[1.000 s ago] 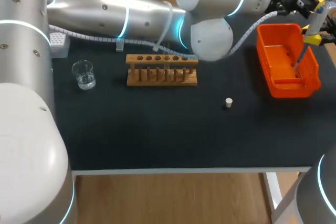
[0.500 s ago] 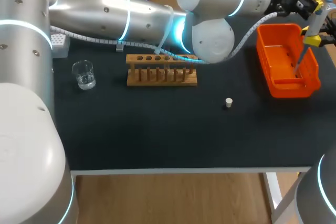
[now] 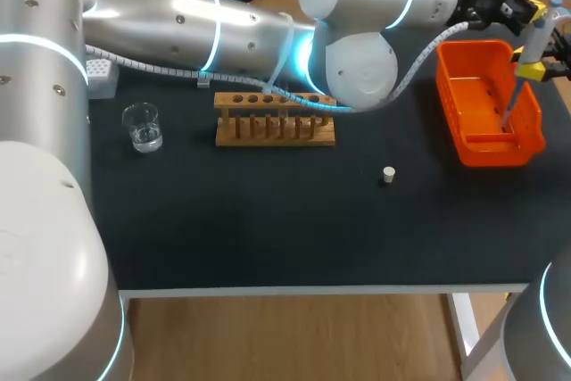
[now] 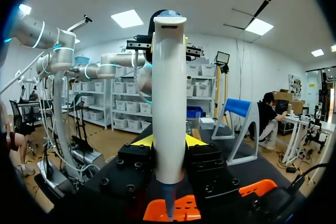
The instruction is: Invert the test tube, pick up the pipette, mount the tip to pipette, aspirate from beaker and dispense into the tube, eject the tip, return the pipette, and cap with the stopper.
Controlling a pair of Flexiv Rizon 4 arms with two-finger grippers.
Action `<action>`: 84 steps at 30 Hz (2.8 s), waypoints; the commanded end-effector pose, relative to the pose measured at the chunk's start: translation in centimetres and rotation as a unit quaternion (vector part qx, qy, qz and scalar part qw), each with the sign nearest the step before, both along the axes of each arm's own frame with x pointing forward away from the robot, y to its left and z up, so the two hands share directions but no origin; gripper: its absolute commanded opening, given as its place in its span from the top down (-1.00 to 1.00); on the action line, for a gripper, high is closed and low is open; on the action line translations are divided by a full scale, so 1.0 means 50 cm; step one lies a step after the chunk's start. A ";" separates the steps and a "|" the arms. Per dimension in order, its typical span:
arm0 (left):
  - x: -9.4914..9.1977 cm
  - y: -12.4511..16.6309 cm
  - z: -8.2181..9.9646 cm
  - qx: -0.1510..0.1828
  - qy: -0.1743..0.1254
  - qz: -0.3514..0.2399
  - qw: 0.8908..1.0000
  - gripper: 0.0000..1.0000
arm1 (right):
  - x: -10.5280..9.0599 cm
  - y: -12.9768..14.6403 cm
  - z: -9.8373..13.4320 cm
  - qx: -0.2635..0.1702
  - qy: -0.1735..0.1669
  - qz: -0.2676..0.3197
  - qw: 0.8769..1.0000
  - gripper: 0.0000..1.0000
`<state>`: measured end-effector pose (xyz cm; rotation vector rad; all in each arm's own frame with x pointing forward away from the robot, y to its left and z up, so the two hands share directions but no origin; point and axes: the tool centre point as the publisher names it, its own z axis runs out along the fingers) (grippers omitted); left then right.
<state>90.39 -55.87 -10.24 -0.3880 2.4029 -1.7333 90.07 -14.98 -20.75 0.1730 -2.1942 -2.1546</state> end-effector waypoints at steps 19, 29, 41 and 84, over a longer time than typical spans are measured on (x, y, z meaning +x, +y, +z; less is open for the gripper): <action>0.012 -0.012 -0.044 0.009 -0.009 -0.019 1.000 1.00 | 0.001 0.000 0.014 -0.001 0.000 0.002 1.000 1.00; 0.012 -0.009 -0.060 0.013 -0.015 -0.017 1.000 1.00 | 0.001 0.000 0.014 -0.001 0.000 0.002 1.000 1.00; 0.012 0.012 -0.040 0.001 -0.026 0.000 1.000 1.00 | 0.001 0.000 0.014 -0.001 0.000 0.002 1.000 1.00; 0.014 0.095 0.086 0.083 -0.029 -0.043 0.995 -1.00 | 0.001 0.000 0.014 -0.001 0.000 0.002 1.000 1.00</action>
